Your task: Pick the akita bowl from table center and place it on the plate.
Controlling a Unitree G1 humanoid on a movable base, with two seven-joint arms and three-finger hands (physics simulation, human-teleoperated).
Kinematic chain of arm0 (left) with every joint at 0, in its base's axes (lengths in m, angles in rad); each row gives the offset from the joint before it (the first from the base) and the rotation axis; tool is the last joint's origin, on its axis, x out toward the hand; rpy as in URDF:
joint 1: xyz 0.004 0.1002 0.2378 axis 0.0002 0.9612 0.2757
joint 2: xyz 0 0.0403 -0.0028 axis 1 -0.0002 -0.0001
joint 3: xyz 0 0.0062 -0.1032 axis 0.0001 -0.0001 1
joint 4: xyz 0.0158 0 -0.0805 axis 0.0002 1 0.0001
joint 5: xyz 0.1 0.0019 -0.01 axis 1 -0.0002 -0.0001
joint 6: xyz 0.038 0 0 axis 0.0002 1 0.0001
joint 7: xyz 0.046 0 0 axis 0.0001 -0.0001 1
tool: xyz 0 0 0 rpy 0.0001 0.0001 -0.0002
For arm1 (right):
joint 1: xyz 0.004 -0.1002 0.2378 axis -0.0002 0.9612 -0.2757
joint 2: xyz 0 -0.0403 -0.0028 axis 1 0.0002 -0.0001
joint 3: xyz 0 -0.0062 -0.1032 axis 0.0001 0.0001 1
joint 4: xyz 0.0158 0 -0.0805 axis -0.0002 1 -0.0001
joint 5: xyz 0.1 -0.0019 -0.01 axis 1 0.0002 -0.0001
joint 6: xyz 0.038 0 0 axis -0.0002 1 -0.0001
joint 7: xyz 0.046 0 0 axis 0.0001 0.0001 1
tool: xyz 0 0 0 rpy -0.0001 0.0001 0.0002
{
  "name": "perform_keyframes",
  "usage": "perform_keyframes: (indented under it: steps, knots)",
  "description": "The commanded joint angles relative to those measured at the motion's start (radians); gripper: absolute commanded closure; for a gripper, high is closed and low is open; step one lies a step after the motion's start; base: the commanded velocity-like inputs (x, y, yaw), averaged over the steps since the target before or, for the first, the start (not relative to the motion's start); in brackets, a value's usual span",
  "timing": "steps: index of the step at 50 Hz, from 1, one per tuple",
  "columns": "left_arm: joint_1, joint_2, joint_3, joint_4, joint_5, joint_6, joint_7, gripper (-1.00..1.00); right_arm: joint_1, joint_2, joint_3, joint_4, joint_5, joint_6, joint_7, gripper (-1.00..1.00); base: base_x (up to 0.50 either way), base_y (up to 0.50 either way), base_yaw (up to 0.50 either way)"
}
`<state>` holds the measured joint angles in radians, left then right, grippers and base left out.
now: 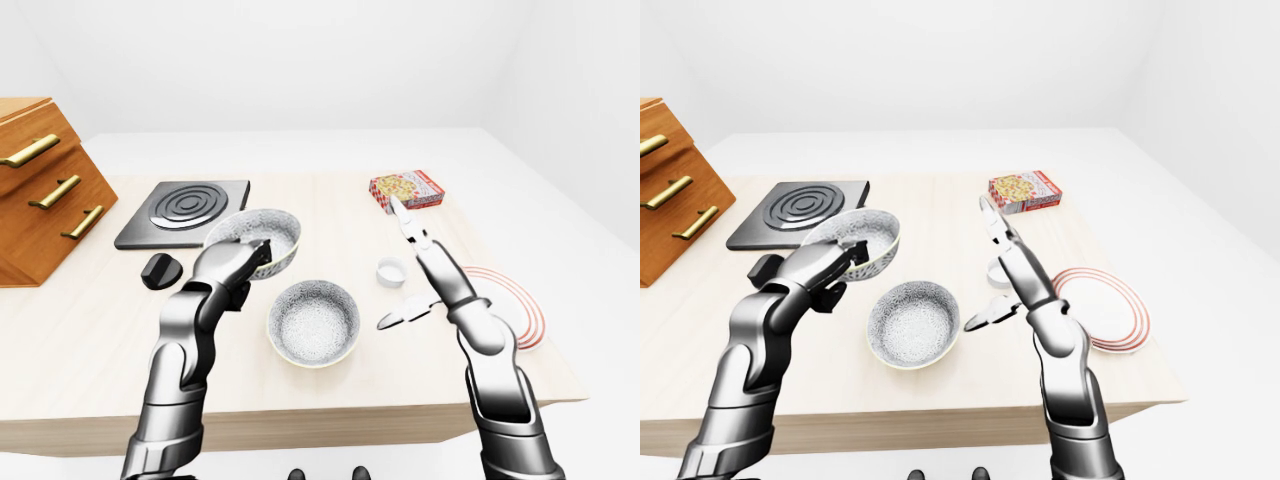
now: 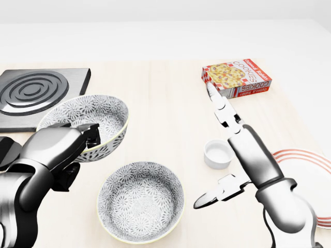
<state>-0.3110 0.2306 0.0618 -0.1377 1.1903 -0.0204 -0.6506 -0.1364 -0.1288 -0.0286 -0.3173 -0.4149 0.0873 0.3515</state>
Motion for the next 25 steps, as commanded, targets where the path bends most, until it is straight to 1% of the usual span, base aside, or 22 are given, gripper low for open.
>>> perform_keyframes:
  steps: [1, 5, 7, 9, 13, 19, 25]
  knots:
    - [-0.004, -0.058, -0.052, -0.038, 0.080, -0.067, -0.021, 1.00, -0.045, -0.056, -0.022, -0.056, -0.236, 0.000, 0.225, -1.00, 0.00, 0.00, 0.00]
    - [-0.002, -0.081, -0.070, -0.065, 0.089, -0.067, -0.048, 1.00, -0.086, -0.049, -0.019, -0.026, -0.286, 0.000, 0.275, -1.00, 0.00, 0.00, 0.00]
    - [0.010, -0.093, -0.080, -0.094, 0.102, -0.066, -0.048, 1.00, -0.113, -0.045, -0.018, 0.002, -0.312, 0.000, 0.280, -1.00, 0.00, 0.00, 0.00]
    - [0.028, -0.116, -0.101, -0.143, 0.120, -0.061, -0.048, 1.00, -0.160, -0.039, -0.013, 0.039, -0.330, 0.000, 0.290, -1.00, 0.00, 0.00, 0.00]
    - [0.046, -0.137, -0.119, -0.177, 0.138, -0.066, -0.048, 1.00, -0.213, -0.035, -0.002, 0.111, -0.356, 0.000, 0.281, -1.00, 0.00, 0.00, 0.00]
    - [0.052, -0.151, -0.129, -0.202, 0.146, -0.067, -0.048, 1.00, -0.249, -0.032, 0.000, 0.176, -0.364, 0.000, 0.264, -1.00, 0.00, 0.00, 0.00]
    - [0.049, -0.168, -0.145, -0.207, 0.155, -0.067, -0.048, 1.00, -0.257, -0.030, 0.007, 0.176, -0.380, 0.000, 0.269, -1.00, 0.00, 0.00, 0.00]
